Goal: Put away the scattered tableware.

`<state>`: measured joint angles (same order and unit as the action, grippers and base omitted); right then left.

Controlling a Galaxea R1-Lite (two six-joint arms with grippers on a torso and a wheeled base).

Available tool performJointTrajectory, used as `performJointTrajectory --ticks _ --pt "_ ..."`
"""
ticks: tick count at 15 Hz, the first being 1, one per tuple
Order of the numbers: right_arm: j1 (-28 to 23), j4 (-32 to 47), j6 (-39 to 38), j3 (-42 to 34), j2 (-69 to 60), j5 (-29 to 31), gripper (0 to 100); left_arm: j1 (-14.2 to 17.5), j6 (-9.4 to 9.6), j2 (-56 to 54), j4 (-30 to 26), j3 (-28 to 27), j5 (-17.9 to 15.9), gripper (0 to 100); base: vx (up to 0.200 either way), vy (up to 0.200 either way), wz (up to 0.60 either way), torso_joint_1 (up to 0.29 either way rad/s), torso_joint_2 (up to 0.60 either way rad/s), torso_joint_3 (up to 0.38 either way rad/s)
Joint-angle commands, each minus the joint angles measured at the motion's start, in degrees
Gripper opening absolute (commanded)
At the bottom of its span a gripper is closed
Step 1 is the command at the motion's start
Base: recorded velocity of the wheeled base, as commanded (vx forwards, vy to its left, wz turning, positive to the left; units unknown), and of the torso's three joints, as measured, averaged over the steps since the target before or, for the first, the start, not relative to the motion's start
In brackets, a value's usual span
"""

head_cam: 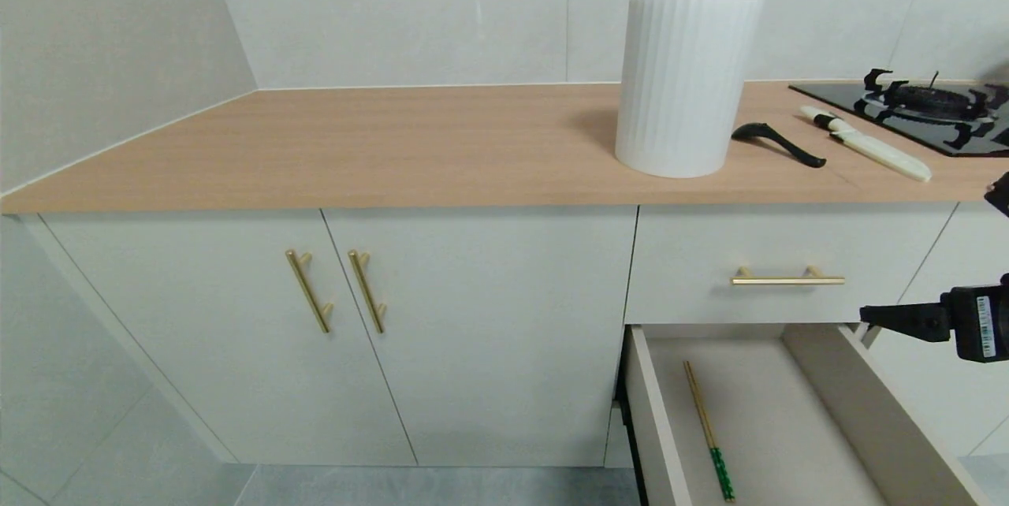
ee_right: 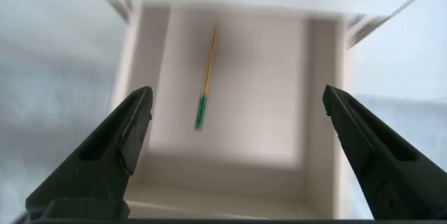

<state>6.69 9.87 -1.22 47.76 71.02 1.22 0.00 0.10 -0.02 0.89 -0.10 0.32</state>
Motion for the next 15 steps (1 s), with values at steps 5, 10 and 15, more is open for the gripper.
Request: performJointTrajectory --ticks 5,10,15 --pt "-4.9 0.0 0.2 5.8 -1.3 -7.1 100 0.0 -0.01 0.0 0.0 0.0 0.0 100 0.0 0.0 0.0 0.121 -0.47 -0.333" --pt "-10.6 -1.9 4.9 19.6 12.6 -18.0 100 0.0 -0.01 0.0 0.0 0.0 0.0 100 0.0 0.0 0.0 0.068 -0.21 -0.146" --pt "-11.8 -1.9 10.1 33.4 29.8 -23.6 100 0.0 -0.01 0.0 0.0 0.0 0.0 100 0.0 0.0 0.0 0.0 0.0 0.0"
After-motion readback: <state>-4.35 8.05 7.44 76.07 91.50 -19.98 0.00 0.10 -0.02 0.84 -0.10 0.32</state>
